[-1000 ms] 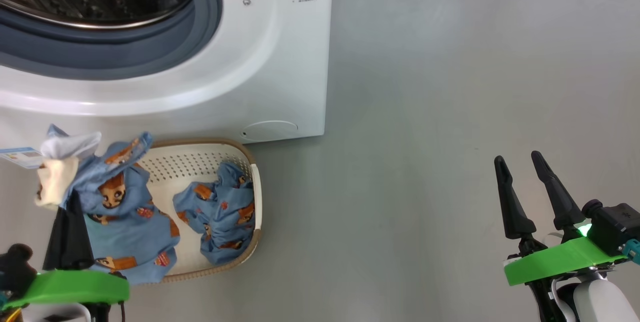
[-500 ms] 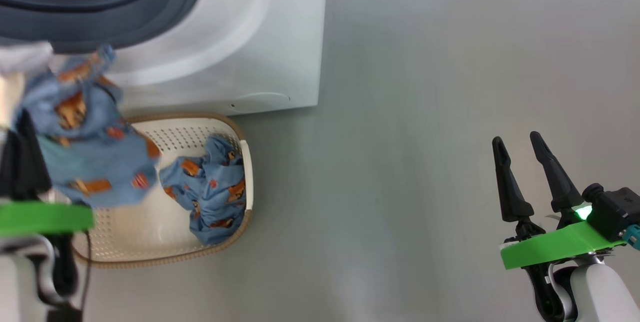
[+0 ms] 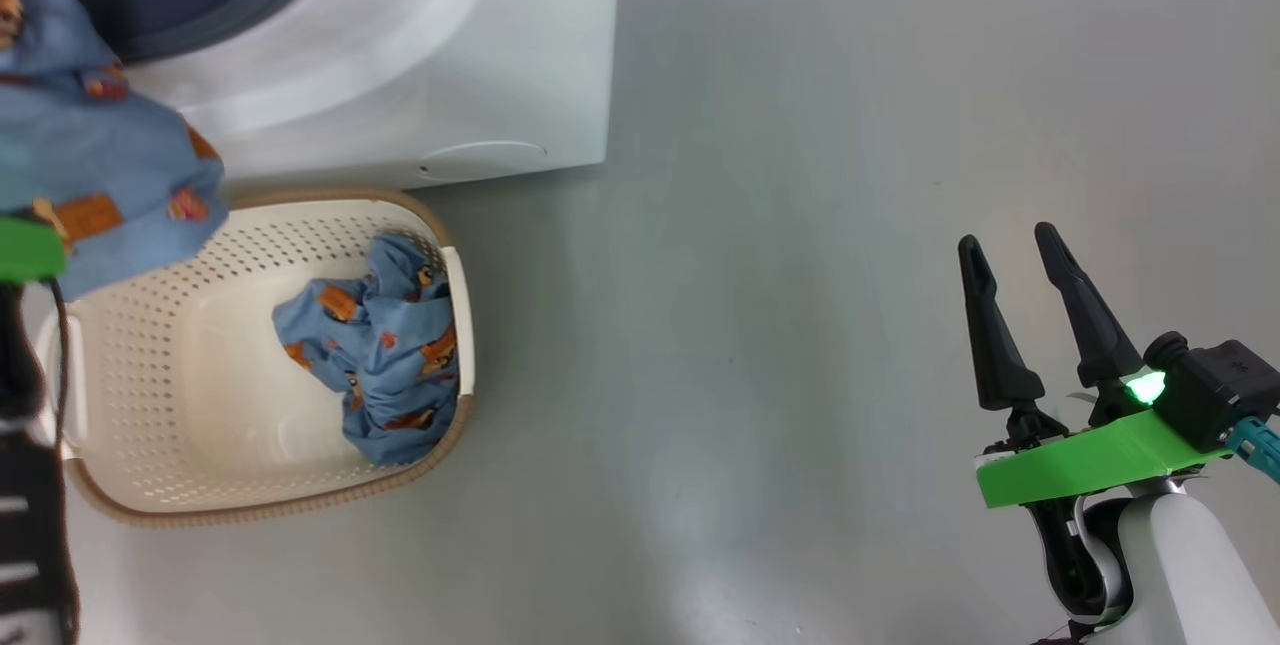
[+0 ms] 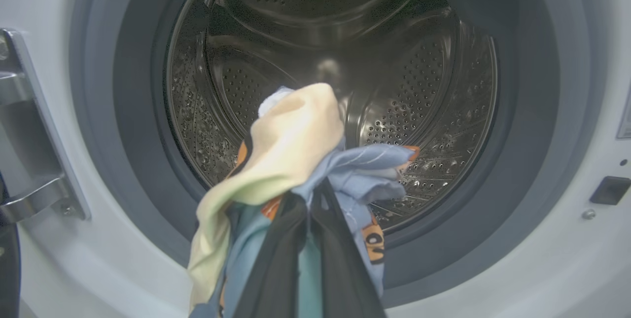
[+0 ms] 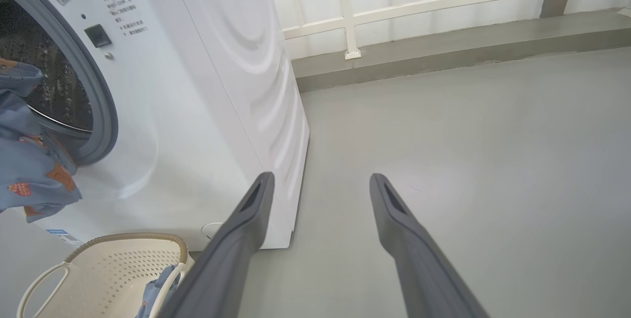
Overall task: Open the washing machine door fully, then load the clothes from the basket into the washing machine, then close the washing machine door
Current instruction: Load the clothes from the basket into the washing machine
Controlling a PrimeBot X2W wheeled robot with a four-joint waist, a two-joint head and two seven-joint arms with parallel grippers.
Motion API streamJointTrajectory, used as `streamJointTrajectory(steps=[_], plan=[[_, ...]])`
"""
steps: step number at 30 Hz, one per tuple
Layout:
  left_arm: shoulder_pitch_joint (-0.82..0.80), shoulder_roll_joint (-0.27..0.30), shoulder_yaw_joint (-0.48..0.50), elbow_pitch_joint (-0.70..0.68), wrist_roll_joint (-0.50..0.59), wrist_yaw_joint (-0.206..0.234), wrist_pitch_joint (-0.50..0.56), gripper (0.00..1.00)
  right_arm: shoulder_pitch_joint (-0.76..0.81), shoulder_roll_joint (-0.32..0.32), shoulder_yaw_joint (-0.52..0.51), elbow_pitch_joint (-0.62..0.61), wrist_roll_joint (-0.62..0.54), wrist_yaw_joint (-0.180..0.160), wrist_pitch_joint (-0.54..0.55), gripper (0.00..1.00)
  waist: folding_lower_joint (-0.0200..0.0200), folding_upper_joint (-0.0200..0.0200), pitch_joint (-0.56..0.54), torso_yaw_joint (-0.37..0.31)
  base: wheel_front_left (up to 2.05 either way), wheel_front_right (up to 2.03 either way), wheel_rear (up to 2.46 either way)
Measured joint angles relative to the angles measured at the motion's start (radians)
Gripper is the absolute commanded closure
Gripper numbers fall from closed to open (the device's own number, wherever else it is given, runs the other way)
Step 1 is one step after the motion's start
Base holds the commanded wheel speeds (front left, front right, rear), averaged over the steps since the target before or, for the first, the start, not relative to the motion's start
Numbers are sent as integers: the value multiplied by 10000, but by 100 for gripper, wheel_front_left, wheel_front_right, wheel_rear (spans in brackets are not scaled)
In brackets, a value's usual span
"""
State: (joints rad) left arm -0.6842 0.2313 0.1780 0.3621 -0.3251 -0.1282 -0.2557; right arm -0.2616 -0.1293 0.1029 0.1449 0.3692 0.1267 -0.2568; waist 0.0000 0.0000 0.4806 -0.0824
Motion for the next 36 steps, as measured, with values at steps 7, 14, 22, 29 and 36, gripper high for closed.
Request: streamJointTrajectory(steps=[7,14,22,29,36], plan=[[-1269,431,-662,1534,-79,0,-4,100,-37,107,63,-8,0,0,0,0,0,0,341,-227,0,0,0],[-2923,803,-1005,3313,-472,0,-10,100,-414,301,353,-33,-2,0,0,0,0,0,758,-500,0,0,0],[-4544,1321,-1616,5016,-485,0,-10,100,-615,424,608,-42,0,2,0,0,0,0,1242,-884,0,0,0],[-5645,1538,-2219,6046,-403,0,-8,100,-815,606,744,-50,0,0,0,0,0,0,1587,-1227,0,0,0],[-6764,2031,-2328,6284,-79,0,-8,100,-888,660,991,-73,0,0,0,0,0,0,1948,-1518,0,0,0]])
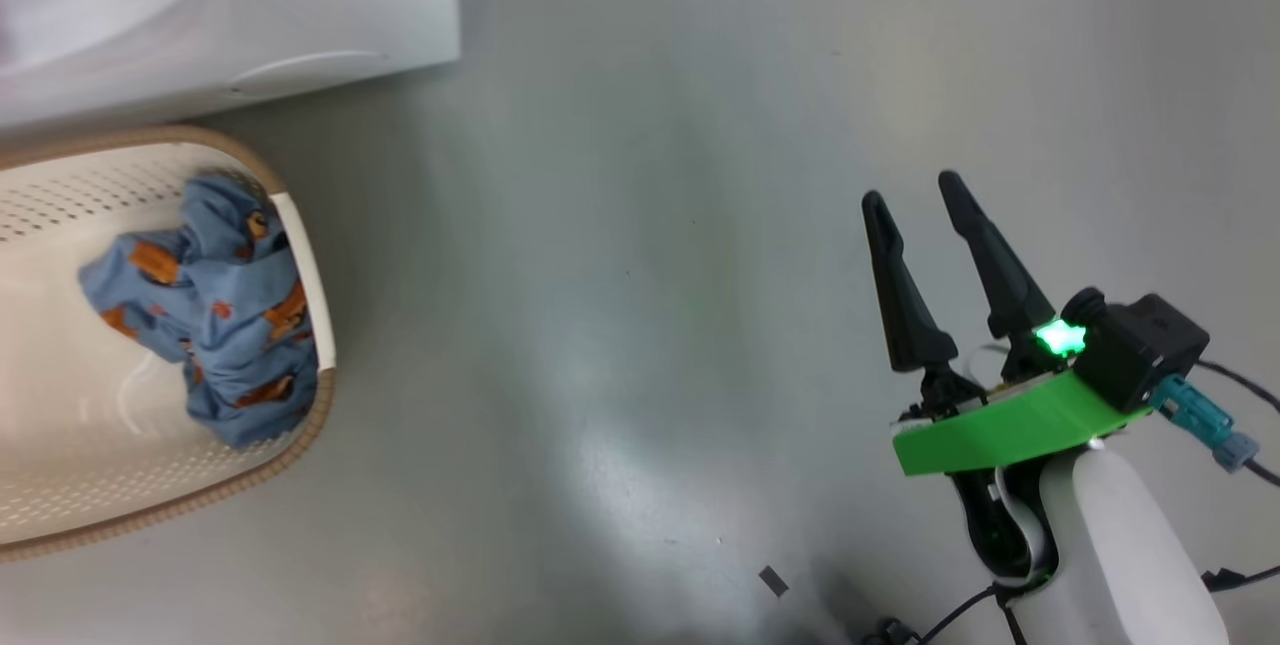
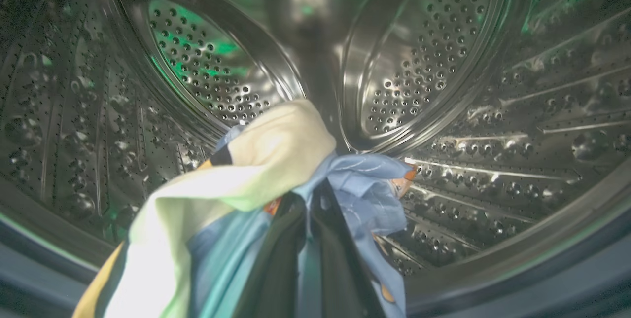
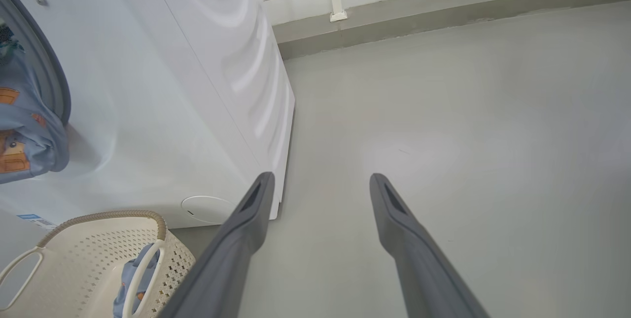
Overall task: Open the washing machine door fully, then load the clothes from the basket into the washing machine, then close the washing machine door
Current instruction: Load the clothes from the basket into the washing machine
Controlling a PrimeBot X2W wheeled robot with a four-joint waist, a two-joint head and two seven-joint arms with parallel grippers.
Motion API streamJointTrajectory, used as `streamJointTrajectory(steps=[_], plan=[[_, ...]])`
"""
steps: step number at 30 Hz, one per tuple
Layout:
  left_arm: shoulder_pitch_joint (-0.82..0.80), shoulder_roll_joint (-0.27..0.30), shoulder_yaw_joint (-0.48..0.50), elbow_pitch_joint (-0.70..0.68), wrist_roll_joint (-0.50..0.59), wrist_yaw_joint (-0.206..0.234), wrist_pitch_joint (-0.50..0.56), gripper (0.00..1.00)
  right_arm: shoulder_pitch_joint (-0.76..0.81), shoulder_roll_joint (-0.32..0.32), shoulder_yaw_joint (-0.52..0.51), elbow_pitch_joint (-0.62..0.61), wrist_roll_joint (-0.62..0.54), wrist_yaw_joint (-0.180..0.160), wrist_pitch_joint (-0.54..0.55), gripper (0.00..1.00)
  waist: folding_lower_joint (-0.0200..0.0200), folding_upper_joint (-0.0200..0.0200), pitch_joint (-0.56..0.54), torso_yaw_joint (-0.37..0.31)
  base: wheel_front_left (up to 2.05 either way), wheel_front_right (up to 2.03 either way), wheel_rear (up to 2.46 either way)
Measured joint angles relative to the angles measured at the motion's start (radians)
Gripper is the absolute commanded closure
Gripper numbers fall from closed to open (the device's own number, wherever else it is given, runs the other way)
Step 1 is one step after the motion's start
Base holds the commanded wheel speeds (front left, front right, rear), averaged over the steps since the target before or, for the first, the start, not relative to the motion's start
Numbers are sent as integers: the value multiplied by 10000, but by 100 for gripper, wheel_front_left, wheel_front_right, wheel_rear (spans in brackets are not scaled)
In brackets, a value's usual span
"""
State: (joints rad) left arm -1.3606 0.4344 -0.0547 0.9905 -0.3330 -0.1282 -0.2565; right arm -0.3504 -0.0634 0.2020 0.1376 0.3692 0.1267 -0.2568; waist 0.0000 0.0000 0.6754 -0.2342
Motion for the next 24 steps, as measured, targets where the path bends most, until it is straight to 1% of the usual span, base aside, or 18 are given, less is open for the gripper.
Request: streamJointTrajectory(steps=[3,7,11,13,18,19,20,21,22,24], plan=[[-337,169,249,-708,155,4,0,100,-174,8,15,-40,0,2,0,0,0,0,180,-108,0,0,0],[-522,188,974,-2096,322,19,-2,100,-241,19,13,-54,0,2,0,0,0,0,416,-207,0,0,0],[-483,169,1639,-3070,713,19,-4,100,-306,50,15,-104,0,0,0,0,0,0,594,-263,0,0,0],[-405,117,1873,-3181,836,19,-6,100,-306,58,19,-105,0,2,0,0,0,0,640,-268,0,0,0],[65,-42,2019,-2447,932,15,-4,100,-308,61,33,-105,0,2,0,0,-1,0,613,-237,0,0,0],[116,-71,1994,-2255,965,13,-4,97,-308,61,35,-105,4,2,0,0,0,0,605,-223,0,0,0],[121,-94,1994,-2044,1020,6,-4,71,-308,61,42,-105,17,0,0,0,0,0,594,-210,0,0,0],[108,-92,1973,-1739,1030,6,-4,50,-308,67,54,-104,25,2,0,0,0,0,575,-199,0,0,0],[109,-86,1870,-1532,1151,6,-4,0,-308,67,56,-107,29,2,0,0,0,0,559,-184,0,0,0],[76,-86,1797,-1185,1304,4,-4,0,-308,77,73,-104,29,2,0,0,0,0,536,-157,0,0,0]])
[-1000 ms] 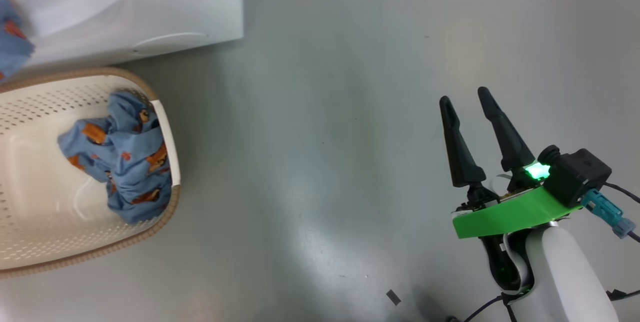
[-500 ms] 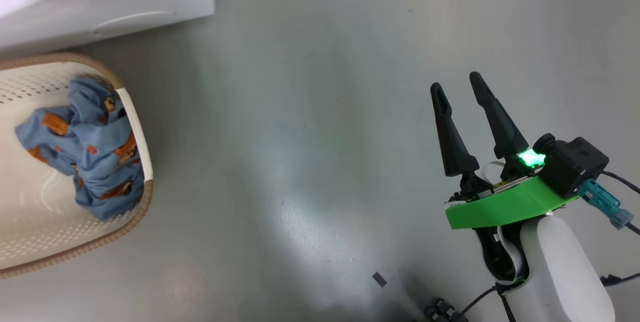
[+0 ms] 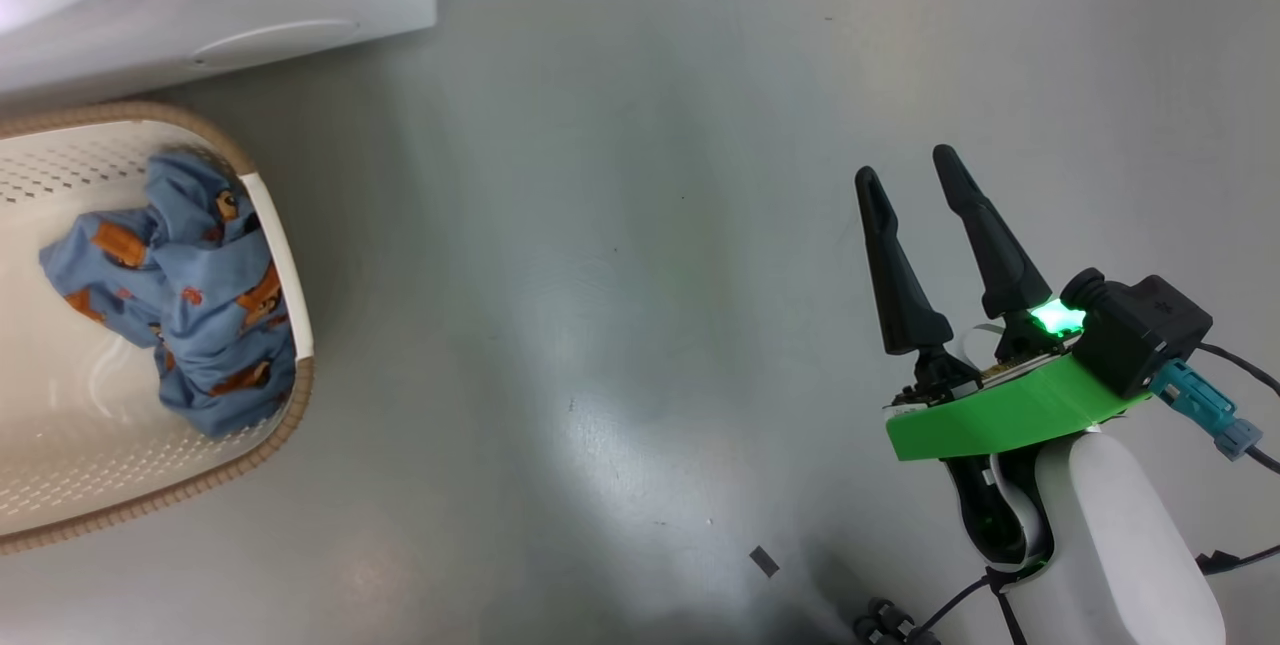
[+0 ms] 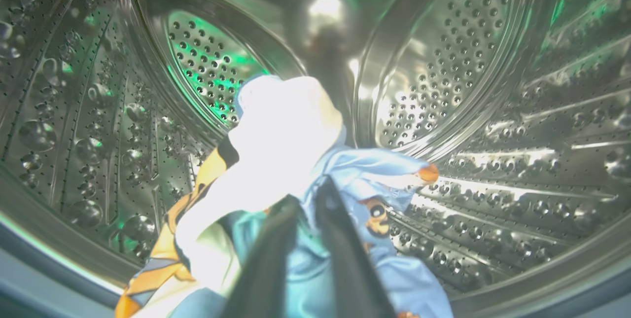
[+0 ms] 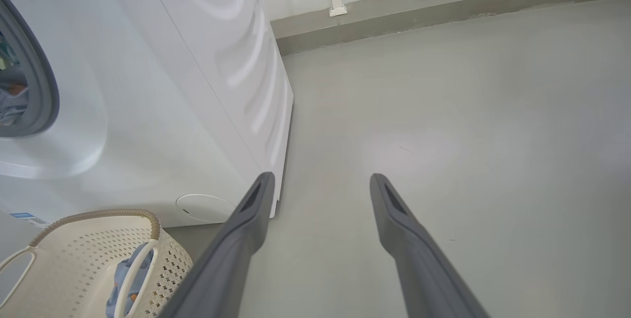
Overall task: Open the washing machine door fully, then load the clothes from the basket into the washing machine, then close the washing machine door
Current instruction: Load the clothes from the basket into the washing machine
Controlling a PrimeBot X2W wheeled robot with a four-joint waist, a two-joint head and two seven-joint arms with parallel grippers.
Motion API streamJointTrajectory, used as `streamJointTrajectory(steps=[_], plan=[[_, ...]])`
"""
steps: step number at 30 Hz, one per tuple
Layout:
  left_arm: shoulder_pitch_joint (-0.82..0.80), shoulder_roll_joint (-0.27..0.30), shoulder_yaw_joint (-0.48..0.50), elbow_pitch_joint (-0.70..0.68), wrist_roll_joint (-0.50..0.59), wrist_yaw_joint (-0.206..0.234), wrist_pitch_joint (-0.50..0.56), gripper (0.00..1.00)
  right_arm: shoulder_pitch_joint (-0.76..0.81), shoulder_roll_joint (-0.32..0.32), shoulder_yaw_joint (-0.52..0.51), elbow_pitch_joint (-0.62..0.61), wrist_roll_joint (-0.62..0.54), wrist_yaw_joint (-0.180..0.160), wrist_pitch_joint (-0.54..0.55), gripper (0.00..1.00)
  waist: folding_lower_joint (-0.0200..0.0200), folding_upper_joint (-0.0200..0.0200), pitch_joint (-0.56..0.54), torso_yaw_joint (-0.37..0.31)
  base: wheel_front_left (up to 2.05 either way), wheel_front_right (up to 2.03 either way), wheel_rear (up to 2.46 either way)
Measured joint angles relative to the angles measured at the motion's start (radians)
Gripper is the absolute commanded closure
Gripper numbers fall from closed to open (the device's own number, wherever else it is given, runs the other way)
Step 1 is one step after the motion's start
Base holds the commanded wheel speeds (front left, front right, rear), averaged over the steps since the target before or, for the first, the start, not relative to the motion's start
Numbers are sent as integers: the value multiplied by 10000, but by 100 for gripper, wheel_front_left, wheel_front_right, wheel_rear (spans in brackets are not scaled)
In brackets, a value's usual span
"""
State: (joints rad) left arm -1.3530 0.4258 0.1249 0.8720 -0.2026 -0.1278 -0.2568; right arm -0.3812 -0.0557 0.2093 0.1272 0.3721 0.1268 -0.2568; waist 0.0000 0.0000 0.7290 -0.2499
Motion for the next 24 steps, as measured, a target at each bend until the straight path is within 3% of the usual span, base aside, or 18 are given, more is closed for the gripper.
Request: streamJointTrajectory(steps=[12,24], plan=[[-51,-144,-128,614,-82,-2,0,0,-8,0,-13,-2,2,0,0,0,0,0,-99,131,0,0,0],[692,-591,148,-182,-698,-2,0,0,-20,0,-102,4,-4,0,0,0,0,0,-284,290,0,0,0]])
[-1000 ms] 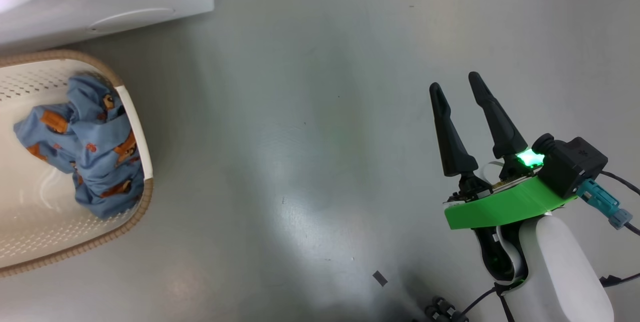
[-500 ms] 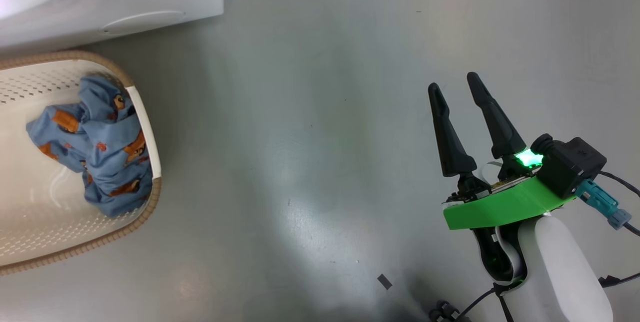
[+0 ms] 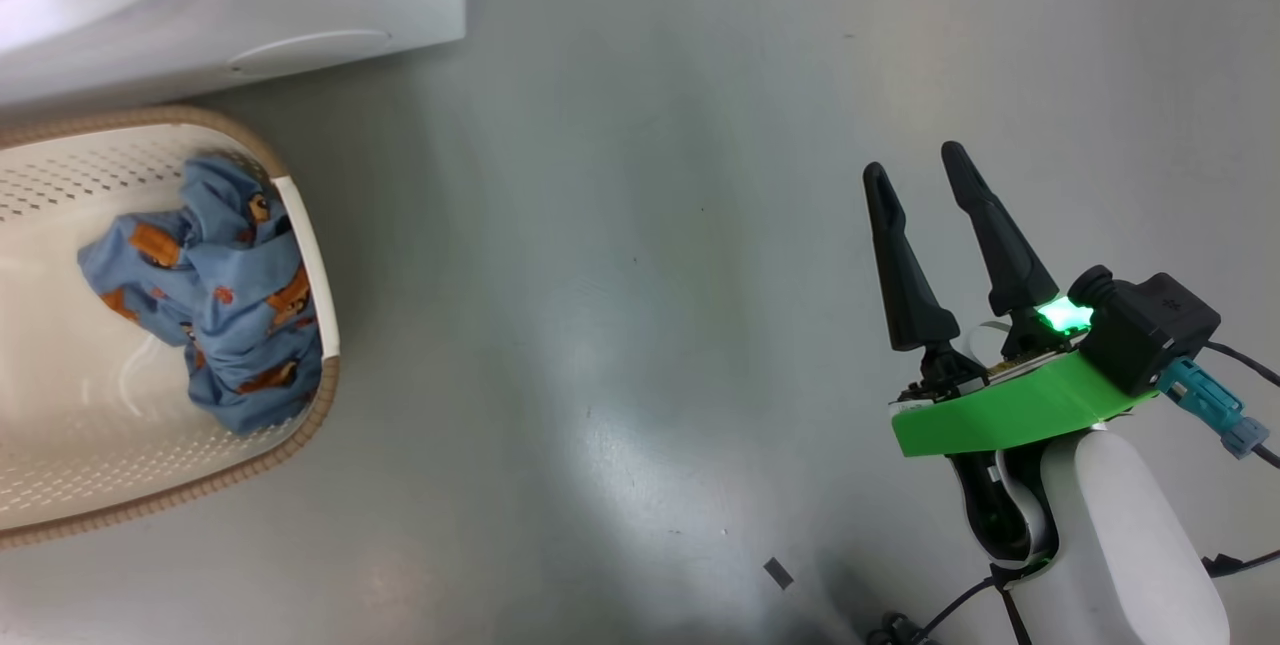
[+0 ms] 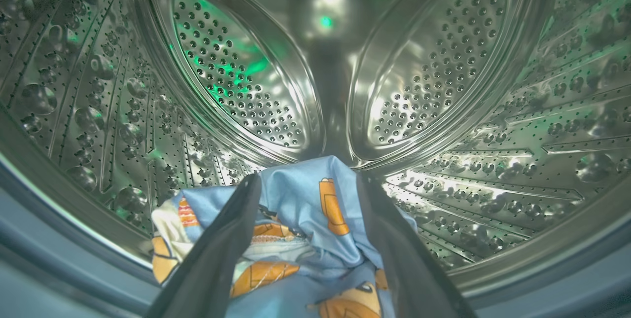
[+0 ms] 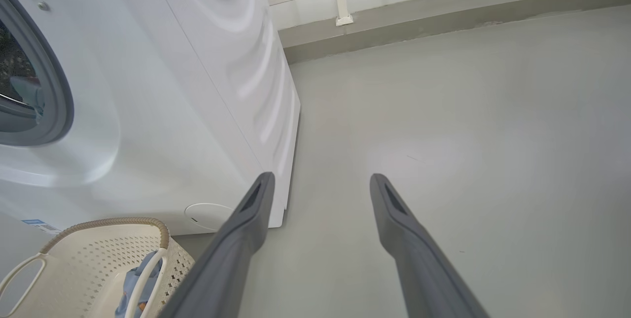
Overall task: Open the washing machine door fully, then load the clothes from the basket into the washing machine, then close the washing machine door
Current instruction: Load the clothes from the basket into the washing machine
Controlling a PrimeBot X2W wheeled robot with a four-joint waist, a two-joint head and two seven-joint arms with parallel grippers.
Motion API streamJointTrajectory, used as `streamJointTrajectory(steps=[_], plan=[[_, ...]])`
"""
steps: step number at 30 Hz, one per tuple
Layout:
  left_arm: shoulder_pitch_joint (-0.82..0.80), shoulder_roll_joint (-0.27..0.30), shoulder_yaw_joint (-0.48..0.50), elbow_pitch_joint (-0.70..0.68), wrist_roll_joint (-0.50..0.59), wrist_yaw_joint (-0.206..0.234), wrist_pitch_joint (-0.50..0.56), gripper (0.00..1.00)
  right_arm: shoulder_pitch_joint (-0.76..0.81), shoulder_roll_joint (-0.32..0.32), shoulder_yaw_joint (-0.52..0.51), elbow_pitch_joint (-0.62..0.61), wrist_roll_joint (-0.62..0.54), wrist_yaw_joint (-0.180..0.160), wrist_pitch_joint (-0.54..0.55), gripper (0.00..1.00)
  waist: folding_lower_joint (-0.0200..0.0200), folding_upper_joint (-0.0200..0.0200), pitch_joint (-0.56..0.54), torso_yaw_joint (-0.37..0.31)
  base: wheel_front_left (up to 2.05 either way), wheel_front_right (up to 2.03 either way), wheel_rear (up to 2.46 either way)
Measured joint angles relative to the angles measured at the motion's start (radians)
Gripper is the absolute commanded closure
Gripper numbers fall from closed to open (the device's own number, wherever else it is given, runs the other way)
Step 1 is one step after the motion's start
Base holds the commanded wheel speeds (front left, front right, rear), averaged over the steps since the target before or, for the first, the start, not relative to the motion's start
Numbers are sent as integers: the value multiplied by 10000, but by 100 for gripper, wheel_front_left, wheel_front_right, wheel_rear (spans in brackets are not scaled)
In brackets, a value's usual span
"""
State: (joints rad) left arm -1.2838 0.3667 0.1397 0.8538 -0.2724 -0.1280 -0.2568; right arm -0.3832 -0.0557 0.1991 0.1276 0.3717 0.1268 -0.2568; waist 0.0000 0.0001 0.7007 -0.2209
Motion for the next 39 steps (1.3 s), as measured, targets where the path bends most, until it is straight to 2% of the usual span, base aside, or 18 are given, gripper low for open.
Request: streamJointTrajectory(steps=[20,39], plan=[[2879,-794,228,-1868,-499,0,0,0,61,-173,-274,104,-31,0,0,0,0,-1,-921,541,0,0,0],[6422,-1421,-113,-3409,-487,0,2,0,883,-794,-502,272,-27,0,0,0,0,0,-2618,970,0,0,0]])
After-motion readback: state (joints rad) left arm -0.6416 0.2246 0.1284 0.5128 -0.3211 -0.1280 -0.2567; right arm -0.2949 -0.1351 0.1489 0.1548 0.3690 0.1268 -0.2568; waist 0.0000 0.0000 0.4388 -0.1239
